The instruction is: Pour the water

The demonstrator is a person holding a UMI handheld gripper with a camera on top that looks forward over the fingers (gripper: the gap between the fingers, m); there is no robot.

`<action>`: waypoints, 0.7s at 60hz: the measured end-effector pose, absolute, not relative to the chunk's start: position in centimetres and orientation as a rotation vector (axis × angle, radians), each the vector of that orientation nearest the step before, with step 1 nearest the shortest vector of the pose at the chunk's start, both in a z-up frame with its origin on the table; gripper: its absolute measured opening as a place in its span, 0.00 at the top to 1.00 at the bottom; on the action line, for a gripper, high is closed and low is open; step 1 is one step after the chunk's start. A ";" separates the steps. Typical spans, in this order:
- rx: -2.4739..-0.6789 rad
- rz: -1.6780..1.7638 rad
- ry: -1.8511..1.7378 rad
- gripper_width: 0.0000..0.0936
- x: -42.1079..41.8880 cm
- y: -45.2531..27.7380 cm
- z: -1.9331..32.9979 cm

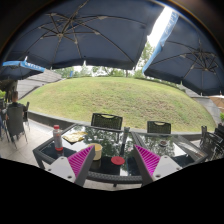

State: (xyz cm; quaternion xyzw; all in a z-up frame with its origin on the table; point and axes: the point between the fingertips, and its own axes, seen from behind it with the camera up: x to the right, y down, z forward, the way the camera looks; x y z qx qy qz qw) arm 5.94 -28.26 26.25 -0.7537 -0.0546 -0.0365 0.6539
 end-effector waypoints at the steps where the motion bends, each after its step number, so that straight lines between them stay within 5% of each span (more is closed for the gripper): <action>1: -1.708 -0.084 -0.125 0.13 5.9 -28.2 26.3; 21: -1.718 -0.096 -0.137 0.13 2.9 -26.4 23.4; 42: -1.743 0.254 -0.314 0.13 -16.7 -16.6 15.2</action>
